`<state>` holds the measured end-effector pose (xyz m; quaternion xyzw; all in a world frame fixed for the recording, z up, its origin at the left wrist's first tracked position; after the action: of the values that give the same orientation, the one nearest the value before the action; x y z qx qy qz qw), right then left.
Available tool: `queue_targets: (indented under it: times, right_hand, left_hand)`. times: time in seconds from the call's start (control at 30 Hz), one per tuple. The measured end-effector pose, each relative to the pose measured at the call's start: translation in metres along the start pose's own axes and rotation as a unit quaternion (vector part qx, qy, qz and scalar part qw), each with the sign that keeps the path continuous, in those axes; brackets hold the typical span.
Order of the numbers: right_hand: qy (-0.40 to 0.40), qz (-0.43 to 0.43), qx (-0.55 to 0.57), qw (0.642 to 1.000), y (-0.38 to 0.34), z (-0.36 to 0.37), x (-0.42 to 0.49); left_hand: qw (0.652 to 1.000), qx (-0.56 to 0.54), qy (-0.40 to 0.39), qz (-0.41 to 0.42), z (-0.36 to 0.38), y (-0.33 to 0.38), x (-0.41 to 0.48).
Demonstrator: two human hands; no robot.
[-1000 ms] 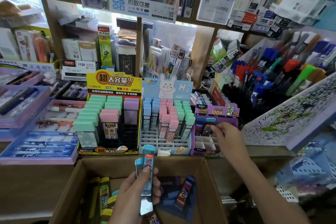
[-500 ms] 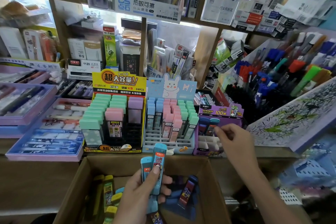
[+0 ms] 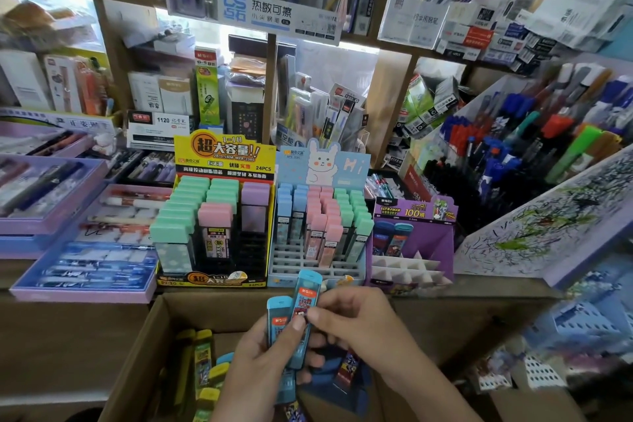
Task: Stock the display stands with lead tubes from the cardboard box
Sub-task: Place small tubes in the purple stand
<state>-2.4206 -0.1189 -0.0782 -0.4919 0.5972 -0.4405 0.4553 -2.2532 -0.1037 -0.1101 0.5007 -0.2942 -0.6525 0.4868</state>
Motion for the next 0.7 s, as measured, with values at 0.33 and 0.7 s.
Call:
queue_targets:
  times: [0.33, 0.7]
  right_hand:
    - [0.142, -0.049, 0.03, 0.988, -0.013, -0.057, 0.004]
    - [0.334, -0.159, -0.12, 0.921, -0.006, -0.137, 0.046]
  left_hand:
    - [0.994, -0.069, 0.028, -0.077, 0.0, -0.002, 0.007]
    - [0.994, -0.057, 0.052, -0.083, -0.004, -0.004, 0.01]
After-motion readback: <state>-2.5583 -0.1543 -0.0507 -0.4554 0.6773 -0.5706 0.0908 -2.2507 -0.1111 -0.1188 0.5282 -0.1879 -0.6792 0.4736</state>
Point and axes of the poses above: each hand's wrist, its own x-axis towards the middle knuckle, its own z-axis out of the palm, y = z × x, the point moved 1 cm from there along x, towards the middle knuckle, and after that the axes turned 11 degrees about y, right-handed, at the moved point
